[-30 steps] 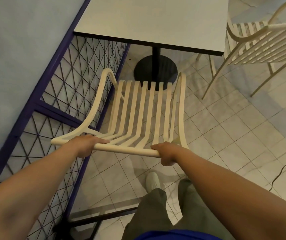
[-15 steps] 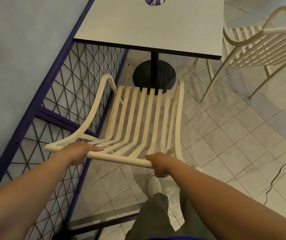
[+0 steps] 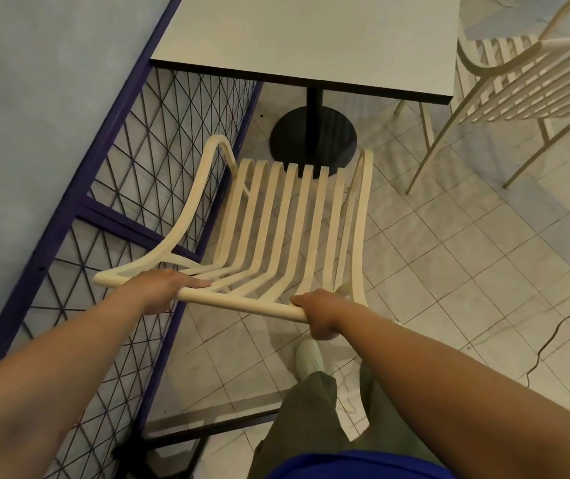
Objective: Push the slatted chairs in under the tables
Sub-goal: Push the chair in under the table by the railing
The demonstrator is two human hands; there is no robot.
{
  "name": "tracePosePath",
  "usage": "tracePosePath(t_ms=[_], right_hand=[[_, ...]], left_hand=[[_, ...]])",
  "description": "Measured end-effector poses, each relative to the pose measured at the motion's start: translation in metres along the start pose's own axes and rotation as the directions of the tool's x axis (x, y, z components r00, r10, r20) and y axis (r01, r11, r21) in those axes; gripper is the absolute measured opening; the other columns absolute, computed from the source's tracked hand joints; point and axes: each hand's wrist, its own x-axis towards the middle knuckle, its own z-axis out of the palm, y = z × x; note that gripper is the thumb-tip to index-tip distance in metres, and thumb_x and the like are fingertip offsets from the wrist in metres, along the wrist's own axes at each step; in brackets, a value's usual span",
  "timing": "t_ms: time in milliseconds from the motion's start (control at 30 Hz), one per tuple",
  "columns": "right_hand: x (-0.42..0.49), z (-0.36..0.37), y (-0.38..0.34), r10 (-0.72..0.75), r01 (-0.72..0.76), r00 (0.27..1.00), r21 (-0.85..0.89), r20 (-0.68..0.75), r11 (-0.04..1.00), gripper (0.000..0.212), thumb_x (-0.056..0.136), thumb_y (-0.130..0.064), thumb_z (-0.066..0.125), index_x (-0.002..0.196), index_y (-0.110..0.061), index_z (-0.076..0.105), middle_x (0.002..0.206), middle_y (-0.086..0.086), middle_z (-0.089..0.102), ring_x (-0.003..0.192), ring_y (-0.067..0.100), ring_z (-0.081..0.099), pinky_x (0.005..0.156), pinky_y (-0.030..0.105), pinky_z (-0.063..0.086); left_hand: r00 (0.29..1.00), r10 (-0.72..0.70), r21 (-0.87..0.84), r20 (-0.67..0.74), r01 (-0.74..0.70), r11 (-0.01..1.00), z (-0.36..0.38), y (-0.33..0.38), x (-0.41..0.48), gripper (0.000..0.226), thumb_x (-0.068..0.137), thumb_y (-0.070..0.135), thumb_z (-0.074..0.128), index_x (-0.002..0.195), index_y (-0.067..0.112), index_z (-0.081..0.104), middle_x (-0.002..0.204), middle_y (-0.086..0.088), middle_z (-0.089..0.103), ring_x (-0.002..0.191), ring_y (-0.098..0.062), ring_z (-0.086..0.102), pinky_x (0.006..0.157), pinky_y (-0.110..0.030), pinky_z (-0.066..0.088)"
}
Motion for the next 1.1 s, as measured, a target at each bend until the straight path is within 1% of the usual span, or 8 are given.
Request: tracePosePath(t_ms=[133, 233, 367, 500, 700, 833, 1000, 1100], right_hand=[[0.001, 0.002, 0.000, 0.002, -0.002, 1.000, 0.007, -0.012, 1.000, 0.054, 0.083, -0.005, 0.068, 0.134, -0.019, 0.053, 0.115, 0.008, 0.060, 0.091, 0.019, 0.050, 0.079, 0.031, 0.039], [0.001, 0.007, -0.001, -0.001, 0.001, 1.000, 0.012, -0.019, 1.000, 0.054, 0.083, -0.005, 0.068, 0.133, -0.018, 0.053, 0.116, 0.009, 0.060, 0.093, 0.019, 0.051, 0.082, 0.031, 0.041], [0.001, 0.012, 0.000, 0.000, 0.000, 1.000, 0.015, -0.024, 1.000, 0.055, 0.083, -0.005, 0.069, 0.134, -0.018, 0.052, 0.117, 0.009, 0.061, 0.096, 0.020, 0.053, 0.087, 0.033, 0.044], [0.001, 0.010, 0.004, -0.011, 0.011, 1.000, 0.007, -0.020, 1.000, 0.058, 0.083, -0.004, 0.068, 0.137, -0.018, 0.050, 0.119, 0.010, 0.060, 0.094, 0.019, 0.050, 0.084, 0.030, 0.041], [0.002, 0.010, 0.008, -0.023, 0.023, 1.000, -0.006, -0.020, 1.000, 0.057, 0.084, -0.006, 0.068, 0.136, -0.018, 0.050, 0.117, 0.009, 0.060, 0.093, 0.019, 0.050, 0.082, 0.031, 0.040], [0.002, 0.010, 0.011, -0.016, 0.016, 1.000, -0.006, -0.023, 1.000, 0.057, 0.083, -0.009, 0.068, 0.136, -0.021, 0.050, 0.114, 0.007, 0.060, 0.095, 0.020, 0.054, 0.083, 0.032, 0.043], [0.005, 0.015, 0.012, -0.018, 0.018, 1.000, 0.010, -0.024, 1.000, 0.056, 0.082, -0.013, 0.068, 0.134, -0.023, 0.050, 0.112, 0.006, 0.060, 0.096, 0.021, 0.055, 0.084, 0.034, 0.046], [0.007, 0.016, 0.013, -0.029, 0.030, 0.999, 0.023, -0.019, 0.999, 0.054, 0.083, -0.016, 0.069, 0.133, -0.022, 0.051, 0.113, 0.005, 0.060, 0.096, 0.021, 0.055, 0.083, 0.034, 0.045]], left_hand=[[1.000, 0.005, -0.018, -0.006, -0.005, 1.000, 0.002, -0.002, 0.001, 0.090, 0.093, -0.001, 0.050, 0.140, 0.071, 0.024, 0.121, 0.004, 0.056, 0.090, -0.015, 0.058, 0.075, -0.032, 0.053], [1.000, 0.014, -0.023, -0.020, -0.015, 1.000, 0.005, -0.002, -0.001, 0.091, 0.093, -0.002, 0.049, 0.139, 0.073, 0.023, 0.128, 0.005, 0.056, 0.094, -0.014, 0.058, 0.074, -0.031, 0.053], [1.000, 0.011, -0.015, -0.008, -0.011, 1.000, 0.006, 0.001, -0.005, 0.091, 0.092, -0.005, 0.047, 0.142, 0.068, 0.026, 0.131, 0.006, 0.055, 0.095, -0.013, 0.058, 0.077, -0.031, 0.053], [1.000, 0.014, -0.026, -0.018, -0.014, 1.000, 0.002, 0.004, -0.005, 0.091, 0.092, -0.004, 0.047, 0.141, 0.069, 0.026, 0.130, 0.006, 0.056, 0.095, -0.014, 0.058, 0.075, -0.029, 0.050], [0.999, 0.024, -0.022, -0.030, -0.025, 0.999, 0.002, 0.006, -0.005, 0.091, 0.092, -0.004, 0.048, 0.143, 0.068, 0.025, 0.133, 0.005, 0.056, 0.100, -0.015, 0.058, 0.078, -0.031, 0.051], [1.000, 0.010, -0.001, -0.019, -0.010, 1.000, -0.001, 0.011, -0.007, 0.090, 0.093, -0.005, 0.048, 0.145, 0.064, 0.025, 0.129, 0.003, 0.053, 0.097, -0.016, 0.055, 0.080, -0.031, 0.049], [1.000, -0.009, -0.005, -0.011, 0.008, 1.000, 0.001, 0.010, -0.009, 0.088, 0.093, -0.003, 0.050, 0.146, 0.063, 0.025, 0.136, 0.006, 0.052, 0.094, -0.013, 0.050, 0.073, -0.028, 0.045], [1.000, -0.009, -0.006, -0.008, 0.009, 1.000, 0.002, 0.010, -0.009, 0.083, 0.094, 0.003, 0.049, 0.144, 0.065, 0.025, 0.140, 0.009, 0.052, 0.103, -0.015, 0.053, 0.073, -0.029, 0.045]])
